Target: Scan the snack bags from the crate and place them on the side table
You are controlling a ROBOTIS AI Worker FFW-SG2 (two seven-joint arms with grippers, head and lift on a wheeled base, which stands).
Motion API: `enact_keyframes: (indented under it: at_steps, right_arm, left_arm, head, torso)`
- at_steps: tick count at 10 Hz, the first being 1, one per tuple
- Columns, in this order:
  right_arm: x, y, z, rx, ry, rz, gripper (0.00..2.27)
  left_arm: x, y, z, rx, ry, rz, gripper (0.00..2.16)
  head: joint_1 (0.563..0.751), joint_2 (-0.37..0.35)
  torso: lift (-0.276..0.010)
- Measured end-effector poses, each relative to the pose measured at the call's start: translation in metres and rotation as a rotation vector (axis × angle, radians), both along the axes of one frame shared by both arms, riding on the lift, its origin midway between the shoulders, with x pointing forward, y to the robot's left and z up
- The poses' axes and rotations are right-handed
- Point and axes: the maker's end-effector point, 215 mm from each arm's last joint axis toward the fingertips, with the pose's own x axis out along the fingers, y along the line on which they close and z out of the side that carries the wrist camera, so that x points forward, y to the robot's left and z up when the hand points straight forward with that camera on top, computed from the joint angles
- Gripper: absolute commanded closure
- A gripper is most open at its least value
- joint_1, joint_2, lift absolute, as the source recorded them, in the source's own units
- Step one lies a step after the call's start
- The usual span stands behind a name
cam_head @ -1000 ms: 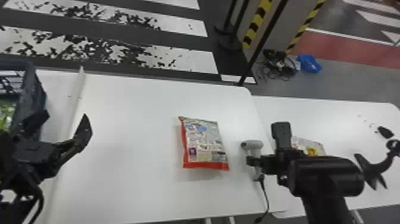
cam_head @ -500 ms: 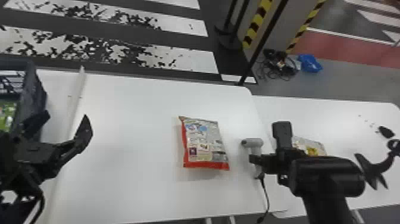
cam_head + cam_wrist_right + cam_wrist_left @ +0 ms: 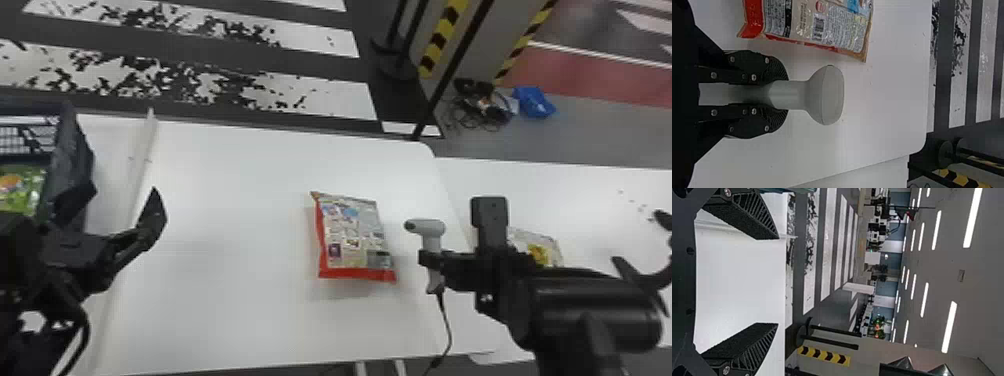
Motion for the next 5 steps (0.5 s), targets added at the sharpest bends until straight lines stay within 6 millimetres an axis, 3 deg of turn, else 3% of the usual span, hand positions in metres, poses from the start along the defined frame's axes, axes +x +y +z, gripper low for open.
enact_keyframes:
  at_steps: [2,5]
  right_arm:
    - [-0.01,0.027,0.011,0.038,-0.002,0.034,2.25]
    - [-0.014,0.048,0.009,0.063,0.012,0.068,2.25]
  left_arm:
    - [0.0,0.001,0.0,-0.001,0.001,0.003,0.09]
    - [0.0,0.001,-0.001,-0.001,0.001,0.003,0.09]
  head:
    - [0.695,-0.186]
    - [0.695,-0.162]
  torso:
    - [-0.05]
    - [-0.05]
